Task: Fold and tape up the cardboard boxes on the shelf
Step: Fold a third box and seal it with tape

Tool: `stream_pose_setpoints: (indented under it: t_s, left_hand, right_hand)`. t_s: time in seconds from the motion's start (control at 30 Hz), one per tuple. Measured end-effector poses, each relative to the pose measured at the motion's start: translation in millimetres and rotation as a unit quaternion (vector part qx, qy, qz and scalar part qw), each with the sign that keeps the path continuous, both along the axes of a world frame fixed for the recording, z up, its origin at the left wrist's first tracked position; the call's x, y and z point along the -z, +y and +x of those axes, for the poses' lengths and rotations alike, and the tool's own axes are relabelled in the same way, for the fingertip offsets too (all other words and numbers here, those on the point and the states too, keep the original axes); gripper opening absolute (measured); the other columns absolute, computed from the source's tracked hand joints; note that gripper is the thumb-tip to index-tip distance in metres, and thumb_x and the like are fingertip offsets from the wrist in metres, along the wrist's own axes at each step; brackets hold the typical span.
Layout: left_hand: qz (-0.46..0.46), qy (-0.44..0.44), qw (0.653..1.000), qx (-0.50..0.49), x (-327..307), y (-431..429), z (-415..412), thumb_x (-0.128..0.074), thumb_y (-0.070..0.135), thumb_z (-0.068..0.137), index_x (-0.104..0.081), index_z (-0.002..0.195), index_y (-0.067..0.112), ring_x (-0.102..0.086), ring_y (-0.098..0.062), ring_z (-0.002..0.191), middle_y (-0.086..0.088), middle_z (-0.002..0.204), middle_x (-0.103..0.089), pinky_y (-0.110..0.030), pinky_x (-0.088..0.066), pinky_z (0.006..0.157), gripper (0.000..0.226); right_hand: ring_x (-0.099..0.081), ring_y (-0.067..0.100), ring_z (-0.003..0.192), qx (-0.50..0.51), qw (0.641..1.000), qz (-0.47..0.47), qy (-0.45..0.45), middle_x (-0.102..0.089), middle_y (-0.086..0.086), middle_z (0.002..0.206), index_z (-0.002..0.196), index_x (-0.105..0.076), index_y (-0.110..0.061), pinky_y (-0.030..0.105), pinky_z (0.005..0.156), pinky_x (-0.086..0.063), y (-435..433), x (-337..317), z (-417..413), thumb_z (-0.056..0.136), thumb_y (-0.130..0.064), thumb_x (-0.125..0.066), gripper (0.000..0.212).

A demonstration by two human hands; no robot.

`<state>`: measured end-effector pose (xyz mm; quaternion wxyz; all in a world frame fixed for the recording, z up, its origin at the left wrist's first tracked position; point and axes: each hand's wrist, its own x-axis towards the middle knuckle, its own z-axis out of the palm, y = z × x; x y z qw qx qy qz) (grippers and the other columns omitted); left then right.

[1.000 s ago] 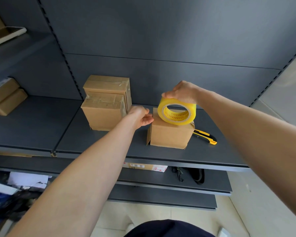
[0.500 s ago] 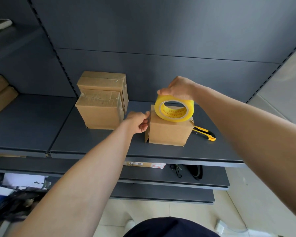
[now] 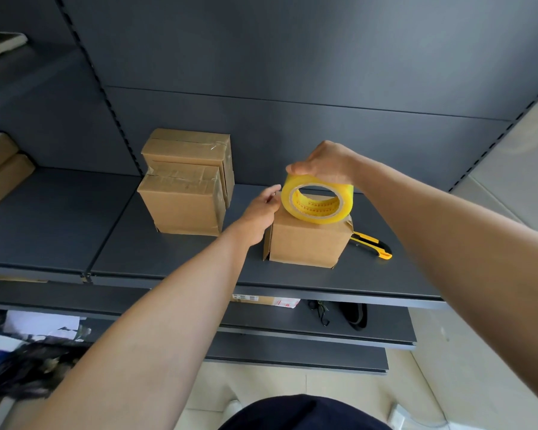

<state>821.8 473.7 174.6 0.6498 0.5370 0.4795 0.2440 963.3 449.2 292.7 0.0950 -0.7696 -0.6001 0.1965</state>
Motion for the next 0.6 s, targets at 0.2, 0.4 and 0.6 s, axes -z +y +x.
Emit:
stream_pose_setpoints:
  t_s: [0.2, 0.4, 0.6]
  left_hand:
    - [0.076, 0.027, 0.997, -0.011, 1.9, 2.2, 4.0, -0.041, 0.018, 0.102, -0.06, 0.11, 0.031, -0.057, -0.018, 0.109, -0.002, 0.12, -0.063, -0.031, -0.045, 0.091, 0.024]
    - [0.137, 0.078, 0.987, 0.0, 4.1, 1.5, 8.3, -0.03, 0.012, 0.103, -0.057, 0.109, 0.027, -0.053, -0.012, 0.098, 0.001, 0.107, -0.06, -0.019, -0.038, 0.076, 0.031]
    - [0.174, 0.121, 0.977, -0.008, 4.1, 1.6, 8.4, -0.029, 0.009, 0.102, -0.056, 0.127, 0.018, -0.05, -0.02, 0.119, -0.005, 0.128, -0.056, -0.021, -0.034, 0.085, 0.038]
  right_hand:
    - [-0.048, 0.017, 0.058, 0.015, 0.999, -0.013, 0.028, -0.05, 0.002, 0.066, 0.066, -0.053, -0.018, 0.027, 0.052, -0.035, -2.5, -3.9, 8.8, 0.077, -0.063, -0.054, 0.045]
    - [-0.053, 0.016, 0.064, -0.004, 1.0, -0.021, 0.013, -0.056, 0.002, 0.073, 0.075, -0.058, -0.018, 0.026, 0.055, -0.039, -3.1, -6.1, 15.9, 0.08, -0.066, -0.053, 0.048]
    - [-0.049, 0.017, 0.06, -0.019, 0.999, -0.02, -0.041, -0.052, 0.002, 0.07, 0.07, -0.056, -0.018, 0.026, 0.052, -0.035, -0.9, -6.7, 13.9, 0.077, -0.069, -0.053, 0.052]
